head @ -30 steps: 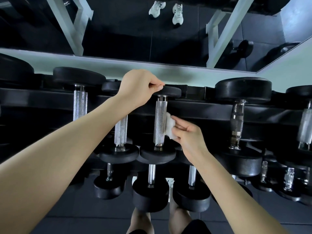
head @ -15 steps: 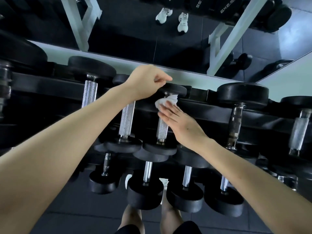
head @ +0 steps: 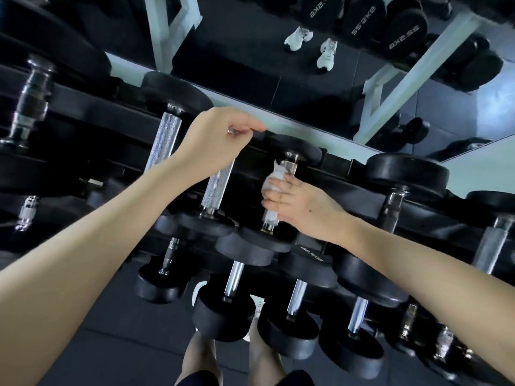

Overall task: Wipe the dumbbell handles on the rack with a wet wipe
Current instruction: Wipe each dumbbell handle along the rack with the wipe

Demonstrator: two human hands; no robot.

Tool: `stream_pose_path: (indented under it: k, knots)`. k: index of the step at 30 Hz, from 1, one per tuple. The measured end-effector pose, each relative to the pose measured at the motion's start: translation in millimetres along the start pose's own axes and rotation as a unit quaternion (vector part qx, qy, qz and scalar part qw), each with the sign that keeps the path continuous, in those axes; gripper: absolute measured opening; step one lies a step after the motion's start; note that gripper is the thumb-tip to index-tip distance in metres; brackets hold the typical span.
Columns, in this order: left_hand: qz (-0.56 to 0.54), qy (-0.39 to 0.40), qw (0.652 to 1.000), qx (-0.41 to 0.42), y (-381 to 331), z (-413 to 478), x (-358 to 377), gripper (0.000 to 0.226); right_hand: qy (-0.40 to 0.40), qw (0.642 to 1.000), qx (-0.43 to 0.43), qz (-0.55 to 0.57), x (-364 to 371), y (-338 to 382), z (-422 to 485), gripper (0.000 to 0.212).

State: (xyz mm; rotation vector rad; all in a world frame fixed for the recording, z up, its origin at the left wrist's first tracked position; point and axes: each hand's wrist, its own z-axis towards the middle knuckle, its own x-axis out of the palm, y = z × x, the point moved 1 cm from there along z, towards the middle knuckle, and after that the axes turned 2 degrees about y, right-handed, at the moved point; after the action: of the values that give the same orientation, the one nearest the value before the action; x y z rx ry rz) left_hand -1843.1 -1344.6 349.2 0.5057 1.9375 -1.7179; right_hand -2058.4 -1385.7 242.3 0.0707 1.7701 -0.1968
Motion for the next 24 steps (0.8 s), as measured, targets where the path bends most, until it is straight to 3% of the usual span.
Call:
stream_pose_path:
  k: [5,10,13,18,21,22,24]
  knots:
    - [-0.013,-0.028,0.999,-0.024,8,-12,-4,0.028,-0.016,0.994,-0.103,0.015,-16,-3,5,0.038]
    - [-0.037,-0.055,0.997,-0.031,8,-20,-5,0.026,-0.01,0.998,-0.063,-0.013,-34,-37,28,0.041]
    - [-0.041,-0.072,0.996,-0.043,10,-23,-4,0.025,-0.017,0.994,-0.107,0.007,-19,-16,21,0.033]
    - [-0.037,-0.089,0.994,-0.055,17,-26,-5,0.021,0.094,0.987,-0.119,-0.045,-25,-25,35,0.042]
    - [-0.029,-0.097,0.994,-0.051,21,-28,-3,0.021,0.155,0.984,-0.075,-0.048,-33,-35,50,0.065]
    - [-0.025,-0.099,0.994,-0.05,21,-29,-2,0.021,0.158,0.985,-0.062,-0.023,-33,-34,51,0.064]
    - [-0.019,-0.105,0.993,-0.053,22,-30,-1,0.021,0.126,0.988,-0.076,-0.042,-35,-25,48,0.042]
